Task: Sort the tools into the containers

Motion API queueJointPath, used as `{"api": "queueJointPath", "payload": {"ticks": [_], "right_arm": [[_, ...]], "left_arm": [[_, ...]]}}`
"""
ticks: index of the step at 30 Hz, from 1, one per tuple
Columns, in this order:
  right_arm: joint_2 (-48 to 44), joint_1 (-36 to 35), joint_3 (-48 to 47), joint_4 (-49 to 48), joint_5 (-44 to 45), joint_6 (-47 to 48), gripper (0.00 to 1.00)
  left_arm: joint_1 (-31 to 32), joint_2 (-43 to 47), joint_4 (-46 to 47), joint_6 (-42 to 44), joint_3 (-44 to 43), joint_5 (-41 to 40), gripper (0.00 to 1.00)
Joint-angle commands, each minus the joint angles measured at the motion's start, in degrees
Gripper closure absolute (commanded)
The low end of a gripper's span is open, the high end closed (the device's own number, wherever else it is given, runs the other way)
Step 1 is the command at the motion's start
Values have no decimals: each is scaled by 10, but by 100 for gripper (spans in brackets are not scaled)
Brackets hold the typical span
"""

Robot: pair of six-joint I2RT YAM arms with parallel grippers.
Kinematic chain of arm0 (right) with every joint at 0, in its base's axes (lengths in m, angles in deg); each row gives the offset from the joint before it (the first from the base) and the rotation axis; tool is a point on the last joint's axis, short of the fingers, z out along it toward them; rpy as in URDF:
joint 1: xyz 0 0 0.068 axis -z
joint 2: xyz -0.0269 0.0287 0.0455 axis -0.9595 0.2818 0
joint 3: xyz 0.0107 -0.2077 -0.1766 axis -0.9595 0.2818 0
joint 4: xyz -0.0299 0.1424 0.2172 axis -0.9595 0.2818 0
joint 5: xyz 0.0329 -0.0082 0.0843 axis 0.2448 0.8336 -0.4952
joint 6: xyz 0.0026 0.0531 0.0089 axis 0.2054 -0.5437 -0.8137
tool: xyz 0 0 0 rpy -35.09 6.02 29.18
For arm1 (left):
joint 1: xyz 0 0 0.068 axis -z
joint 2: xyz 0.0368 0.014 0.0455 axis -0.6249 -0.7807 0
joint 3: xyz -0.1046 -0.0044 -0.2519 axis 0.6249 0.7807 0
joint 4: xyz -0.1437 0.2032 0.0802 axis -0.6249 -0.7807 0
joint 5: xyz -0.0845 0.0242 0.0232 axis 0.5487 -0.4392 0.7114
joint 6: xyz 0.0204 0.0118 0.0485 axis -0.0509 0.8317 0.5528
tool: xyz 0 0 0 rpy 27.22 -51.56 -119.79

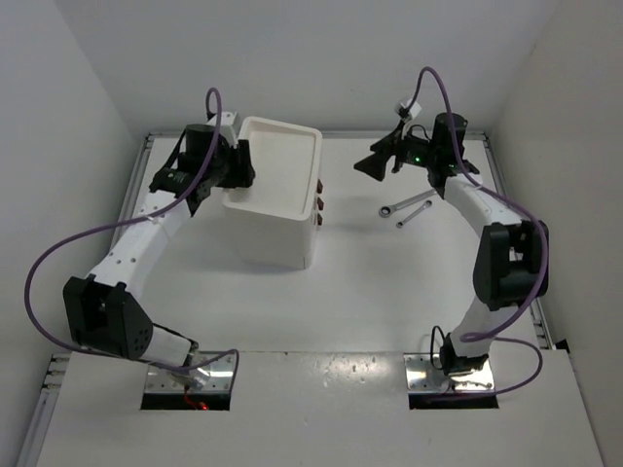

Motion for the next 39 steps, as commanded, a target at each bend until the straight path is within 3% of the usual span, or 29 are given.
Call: {"api": "queueJointPath", "payload": {"ticks": [1, 4, 9, 11, 14, 16, 20, 23, 30, 35, 39], "right_arm": [[-51, 22, 3, 28, 6, -9, 2], [-87, 37, 9, 97, 32, 20, 1], [-143, 37, -58, 279, 154, 112, 1], [-176, 37, -53, 296, 193, 139, 1], [-272, 37, 16, 227, 319, 71, 1], [-332, 37, 60, 222, 360, 86, 1], [-325, 37, 19, 366, 377, 92, 1], [-307, 42, 11, 433, 399, 73, 1], [-318, 42, 59, 462, 424, 36, 1], [-338, 60, 100, 440, 451, -6, 1], [-286, 66, 80, 453, 466, -54, 5]], "left_arm": [[6, -11, -58, -39, -16, 62, 36], [-5, -16, -58, -33, -52, 49, 21], [-5, -11, -58, -4, -126, 25, 17], [-5, -11, -70, 8, -180, 14, 13], [-5, -4, -79, 13, -234, -7, 3], [-11, 1, -84, 13, -271, -13, 0], [-31, 23, -97, 19, -285, -25, 0], [-45, 57, -111, 36, -237, -31, 0], [-56, 157, -89, 69, -64, -71, 0], [-68, 176, -89, 64, -3, -71, 0], [-74, 197, -101, 64, 18, -101, 0]]}}
